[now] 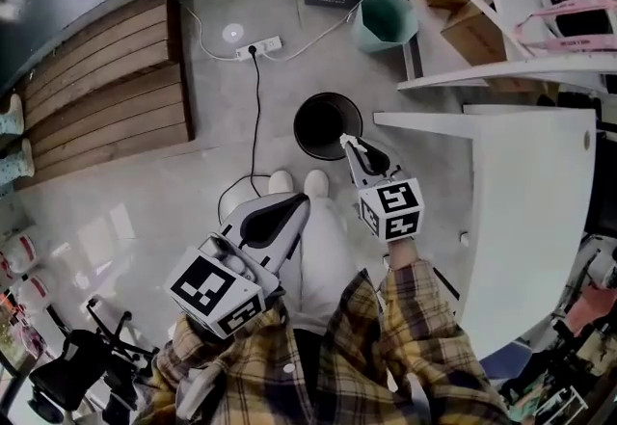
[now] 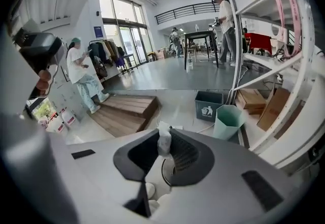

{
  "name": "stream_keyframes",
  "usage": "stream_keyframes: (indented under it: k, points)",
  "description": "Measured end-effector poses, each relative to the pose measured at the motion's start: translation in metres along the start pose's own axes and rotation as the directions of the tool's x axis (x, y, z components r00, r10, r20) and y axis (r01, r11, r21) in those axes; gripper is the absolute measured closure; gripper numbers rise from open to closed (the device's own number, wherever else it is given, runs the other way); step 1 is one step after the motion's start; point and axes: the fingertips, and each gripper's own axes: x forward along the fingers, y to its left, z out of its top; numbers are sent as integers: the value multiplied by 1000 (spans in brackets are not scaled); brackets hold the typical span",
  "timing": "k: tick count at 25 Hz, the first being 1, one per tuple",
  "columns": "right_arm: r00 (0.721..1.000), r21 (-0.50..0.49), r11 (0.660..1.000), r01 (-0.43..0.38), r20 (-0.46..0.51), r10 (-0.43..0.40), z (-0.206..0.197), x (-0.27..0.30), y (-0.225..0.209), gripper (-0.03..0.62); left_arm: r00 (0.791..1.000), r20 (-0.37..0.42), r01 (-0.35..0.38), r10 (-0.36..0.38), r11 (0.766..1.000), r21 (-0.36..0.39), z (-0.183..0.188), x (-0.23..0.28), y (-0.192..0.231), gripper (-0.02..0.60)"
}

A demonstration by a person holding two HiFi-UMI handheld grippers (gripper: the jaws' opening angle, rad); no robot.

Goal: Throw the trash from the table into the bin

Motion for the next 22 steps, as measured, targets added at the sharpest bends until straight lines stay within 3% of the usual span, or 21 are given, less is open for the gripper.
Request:
stream_keyframes:
  k: [13,22]
  points:
    - [991,74,996,-47,-120,56,-174,183,-68,551,996,-91,23,-22,1000,13,-110,81,85,574]
    - [959,161,984,-77,-259,118,-258,258,-88,543,993,-115,29,-27,999,17,-144,108,120,574]
